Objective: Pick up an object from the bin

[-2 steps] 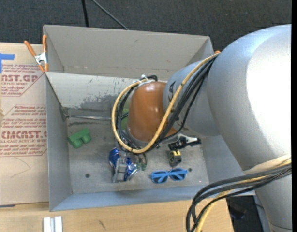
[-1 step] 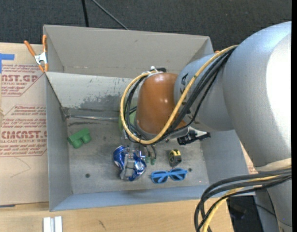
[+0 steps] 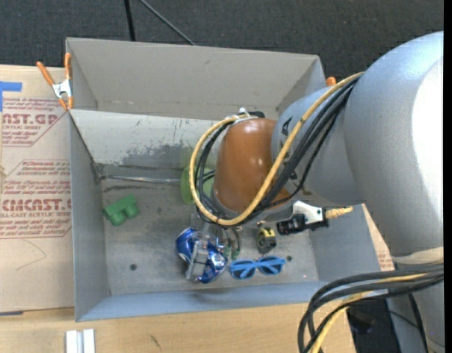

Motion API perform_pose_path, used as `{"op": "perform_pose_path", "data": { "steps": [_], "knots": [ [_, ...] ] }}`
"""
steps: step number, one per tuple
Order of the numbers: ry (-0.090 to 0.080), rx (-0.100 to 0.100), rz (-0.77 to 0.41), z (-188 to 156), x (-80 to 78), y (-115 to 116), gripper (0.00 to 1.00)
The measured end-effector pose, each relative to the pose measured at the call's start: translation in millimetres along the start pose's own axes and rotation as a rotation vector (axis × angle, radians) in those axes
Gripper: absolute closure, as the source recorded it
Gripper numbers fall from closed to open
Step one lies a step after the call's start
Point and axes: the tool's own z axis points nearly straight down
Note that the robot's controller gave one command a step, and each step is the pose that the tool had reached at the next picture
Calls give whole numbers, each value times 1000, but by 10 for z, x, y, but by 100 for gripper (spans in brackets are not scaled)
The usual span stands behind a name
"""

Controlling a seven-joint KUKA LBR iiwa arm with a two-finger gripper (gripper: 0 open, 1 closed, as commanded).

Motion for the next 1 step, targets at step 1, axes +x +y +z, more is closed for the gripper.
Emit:
{"op": "perform_pose_path", "data": {
  "steps": [1],
  "knots": [
    [4, 3, 272, 411, 113, -338, 0]
  ]
}}
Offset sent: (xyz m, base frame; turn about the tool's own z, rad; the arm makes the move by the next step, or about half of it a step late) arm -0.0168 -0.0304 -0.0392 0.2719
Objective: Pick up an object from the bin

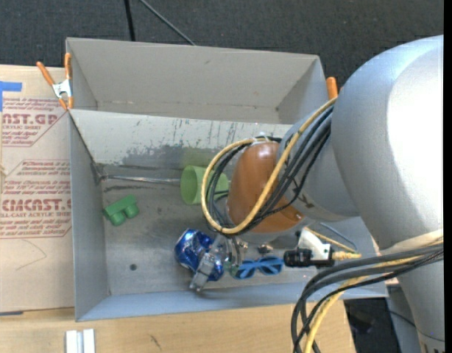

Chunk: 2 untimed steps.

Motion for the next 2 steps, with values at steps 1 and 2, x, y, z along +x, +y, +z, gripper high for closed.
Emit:
{"op": "perform_pose_path", "data": {
  "steps": [1, 2],
  "knots": [
    [-1, -3, 111, -10, 103, 130, 0],
    [-2, -3, 112, -10, 101, 127, 100]
  ]
}}
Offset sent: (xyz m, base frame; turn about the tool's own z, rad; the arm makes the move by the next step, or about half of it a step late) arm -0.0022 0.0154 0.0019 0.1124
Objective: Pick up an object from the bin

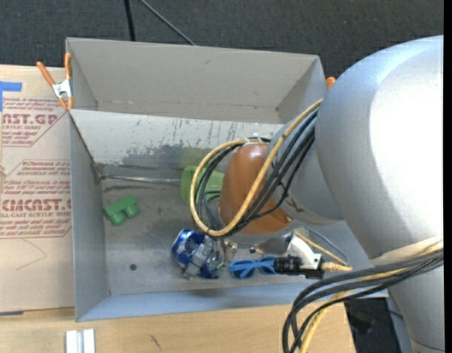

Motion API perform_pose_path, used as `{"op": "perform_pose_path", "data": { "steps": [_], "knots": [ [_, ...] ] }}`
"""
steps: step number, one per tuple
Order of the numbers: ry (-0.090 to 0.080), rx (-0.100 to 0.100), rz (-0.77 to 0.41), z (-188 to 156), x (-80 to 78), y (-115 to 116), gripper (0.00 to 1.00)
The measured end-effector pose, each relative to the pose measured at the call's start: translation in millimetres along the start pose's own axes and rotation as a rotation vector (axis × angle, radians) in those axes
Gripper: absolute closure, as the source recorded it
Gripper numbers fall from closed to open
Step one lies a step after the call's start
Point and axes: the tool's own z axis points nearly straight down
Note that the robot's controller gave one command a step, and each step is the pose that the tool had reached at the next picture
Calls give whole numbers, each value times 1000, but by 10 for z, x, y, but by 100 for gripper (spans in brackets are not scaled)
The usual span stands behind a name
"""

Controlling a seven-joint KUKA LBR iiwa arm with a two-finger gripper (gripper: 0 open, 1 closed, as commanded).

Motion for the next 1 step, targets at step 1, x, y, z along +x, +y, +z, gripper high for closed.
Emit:
{"op": "perform_pose_path", "data": {
  "steps": [1],
  "knots": [
    [-7, -5, -1, -887, -7, 13, 100]
  ]
}}
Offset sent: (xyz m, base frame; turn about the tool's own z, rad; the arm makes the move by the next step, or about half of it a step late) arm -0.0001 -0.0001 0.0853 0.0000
